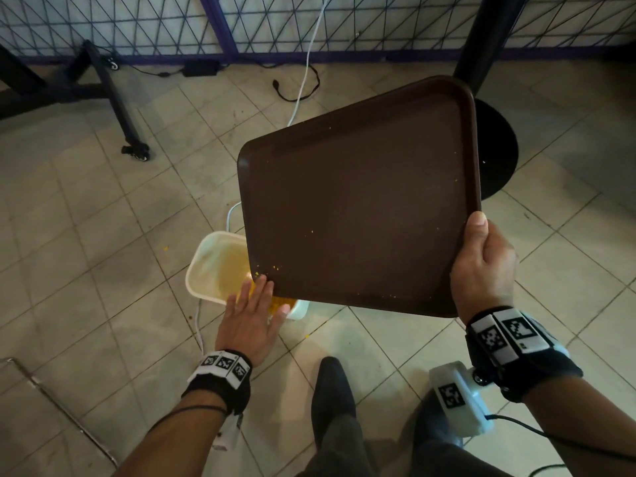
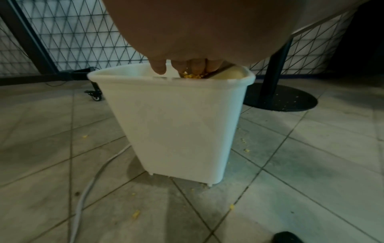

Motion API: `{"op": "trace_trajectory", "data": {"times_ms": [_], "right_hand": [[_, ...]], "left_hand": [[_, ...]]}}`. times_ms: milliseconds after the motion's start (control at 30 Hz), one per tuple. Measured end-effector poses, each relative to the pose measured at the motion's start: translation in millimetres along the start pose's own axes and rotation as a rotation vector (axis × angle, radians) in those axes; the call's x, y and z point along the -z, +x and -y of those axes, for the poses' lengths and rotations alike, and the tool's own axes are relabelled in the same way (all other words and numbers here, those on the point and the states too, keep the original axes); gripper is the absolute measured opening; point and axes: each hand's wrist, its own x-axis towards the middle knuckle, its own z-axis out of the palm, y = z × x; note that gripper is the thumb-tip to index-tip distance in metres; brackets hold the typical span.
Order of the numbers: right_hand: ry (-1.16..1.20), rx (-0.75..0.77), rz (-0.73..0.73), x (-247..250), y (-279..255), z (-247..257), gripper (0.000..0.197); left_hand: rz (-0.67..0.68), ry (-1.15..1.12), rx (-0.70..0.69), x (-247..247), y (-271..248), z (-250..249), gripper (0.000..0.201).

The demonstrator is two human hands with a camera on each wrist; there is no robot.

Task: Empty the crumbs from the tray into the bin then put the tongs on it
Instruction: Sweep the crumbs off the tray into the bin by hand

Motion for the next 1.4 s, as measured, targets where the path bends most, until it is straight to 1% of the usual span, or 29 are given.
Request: {"op": "trace_trajectory", "data": {"times_ms": [67, 133, 200, 267, 333, 433, 500, 567, 633, 733, 800, 833, 900, 1000, 1100, 1167, 1233, 1300, 1400], "right_hand": [[-0.002, 0.006, 0.009, 0, 0, 0, 0.053], [-0.005, 0.008, 0.013, -1, -1, 1, 0.053], [-0.009, 0.011, 0.011, -1, -1, 1, 0.053], [-0.008, 0.017, 0.014, -1, -2, 1, 0.052], [-0.006, 0.019, 0.013, -1, -2, 1, 0.052], [-0.003, 0.020, 0.002, 0, -1, 1, 0.053], [-0.008, 0.030, -0.007, 0, 0, 2, 0.052], [-0.016, 0.040, -0.007, 0, 0, 1, 0.049], [-0.025, 0.045, 0.003, 0, 0, -2, 0.049], [-0.029, 0.045, 0.012, -1, -1, -4, 0.052], [-0.030, 0.048, 0.022, -2, -1, -4, 0.050], [-0.027, 0.048, 0.027, -3, -2, -3, 0.050], [-0.027, 0.044, 0.027, -4, -3, -2, 0.050], [-0.022, 0.054, 0.016, -3, -1, -2, 0.053], [-0.032, 0.081, 0.012, -1, 0, -5, 0.054], [-0.038, 0.094, 0.009, -1, 0, -4, 0.054], [-0.035, 0.095, 0.004, -1, 0, -3, 0.053], [-0.029, 0.093, 0.002, -1, 0, -1, 0.053], [-0.022, 0.080, 0.008, -1, -2, 0, 0.054]], "left_hand": [[-0.021, 0.027, 0.011, 7, 2, 13, 0.073], [-0.071, 0.014, 0.010, 15, 5, 18, 0.072], [-0.138, -0.021, 0.001, 23, 10, 17, 0.069], [-0.164, -0.050, 0.009, 27, 17, 13, 0.069], [-0.126, -0.039, 0.031, 26, 22, 13, 0.071], [-0.018, 0.040, 0.048, 18, 22, 13, 0.076], [0.029, 0.064, 0.007, 10, 16, 12, 0.077], [0.043, 0.014, -0.037, 5, 8, 11, 0.077], [-0.017, -0.083, -0.042, 7, 0, 10, 0.075], [-0.166, -0.198, -0.015, 16, -12, -2, 0.069], [-0.200, -0.227, -0.050, 20, -18, -19, 0.064], [-0.191, -0.227, -0.078, 19, -20, -27, 0.063], [-0.119, -0.206, -0.108, 12, -22, -35, 0.065], [0.008, -0.107, -0.061, -2, -16, -25, 0.073], [0.081, 0.043, -0.006, -2, -5, -3, 0.079], [0.088, 0.118, 0.014, 5, 1, 11, 0.079], [0.060, 0.133, 0.034, 14, 4, 19, 0.077], [0.010, 0.103, 0.038, 21, 4, 18, 0.075], [-0.043, -0.010, -0.024, 24, 1, 1, 0.069]]}}
